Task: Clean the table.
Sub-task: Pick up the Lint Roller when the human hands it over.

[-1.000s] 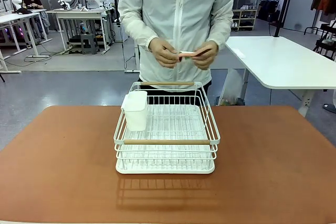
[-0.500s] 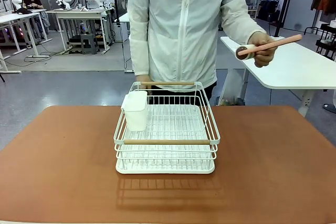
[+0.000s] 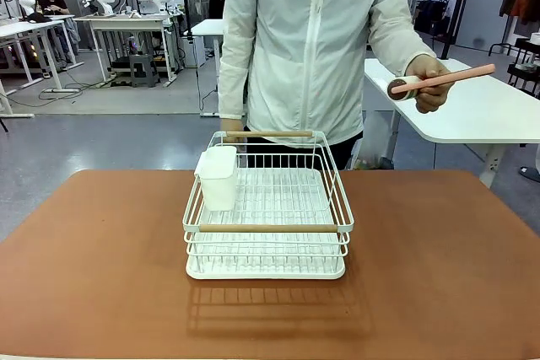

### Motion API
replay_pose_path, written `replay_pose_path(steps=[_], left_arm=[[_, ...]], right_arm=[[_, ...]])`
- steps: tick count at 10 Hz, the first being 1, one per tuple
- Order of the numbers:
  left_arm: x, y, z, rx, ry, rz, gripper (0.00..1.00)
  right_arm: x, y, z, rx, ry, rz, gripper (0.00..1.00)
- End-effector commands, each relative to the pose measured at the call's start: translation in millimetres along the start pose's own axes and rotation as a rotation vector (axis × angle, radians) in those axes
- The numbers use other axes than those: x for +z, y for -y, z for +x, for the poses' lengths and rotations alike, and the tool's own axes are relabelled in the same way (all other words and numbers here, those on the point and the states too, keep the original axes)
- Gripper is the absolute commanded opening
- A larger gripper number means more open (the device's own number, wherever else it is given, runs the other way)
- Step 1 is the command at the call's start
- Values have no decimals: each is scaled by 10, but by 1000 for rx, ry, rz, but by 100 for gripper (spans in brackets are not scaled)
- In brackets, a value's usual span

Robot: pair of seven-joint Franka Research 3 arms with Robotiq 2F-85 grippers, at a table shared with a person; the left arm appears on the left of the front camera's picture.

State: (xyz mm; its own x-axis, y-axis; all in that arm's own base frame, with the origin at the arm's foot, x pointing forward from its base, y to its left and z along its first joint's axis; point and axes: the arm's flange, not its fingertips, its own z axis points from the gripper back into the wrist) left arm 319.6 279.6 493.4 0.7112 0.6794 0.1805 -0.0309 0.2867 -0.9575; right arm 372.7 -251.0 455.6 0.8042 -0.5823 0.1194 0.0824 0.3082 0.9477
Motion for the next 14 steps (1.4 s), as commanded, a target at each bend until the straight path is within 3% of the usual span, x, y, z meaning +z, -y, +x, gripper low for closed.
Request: replay_pose_path(steps=[1, 2, 3, 5, 6, 10, 14], left_arm=[[29, 19, 20, -2, 4, -10, 100], [29, 19, 20, -2, 4, -10, 100], [29, 19, 20, -2, 4, -10, 100], [29, 19, 20, -2, 4, -10, 100], [29, 19, 20, -2, 4, -10, 100], [29, 19, 20, -2, 4, -10, 100], [29, 19, 20, -2, 4, -10, 100]], right_arm=[[8, -15, -10, 5, 0, 10, 100], [0, 0, 0, 0, 0, 0, 100], [-54, -266, -32, -80, 19, -10, 100], [-351, -873, -185, -412, 49, -38, 100], [-580, -1077, -276, -480, 55, -95, 100], [-1490, -1319, -579, -548, 55, -209, 100], [-1748, -1229, -688, -539, 28, -198, 100]])
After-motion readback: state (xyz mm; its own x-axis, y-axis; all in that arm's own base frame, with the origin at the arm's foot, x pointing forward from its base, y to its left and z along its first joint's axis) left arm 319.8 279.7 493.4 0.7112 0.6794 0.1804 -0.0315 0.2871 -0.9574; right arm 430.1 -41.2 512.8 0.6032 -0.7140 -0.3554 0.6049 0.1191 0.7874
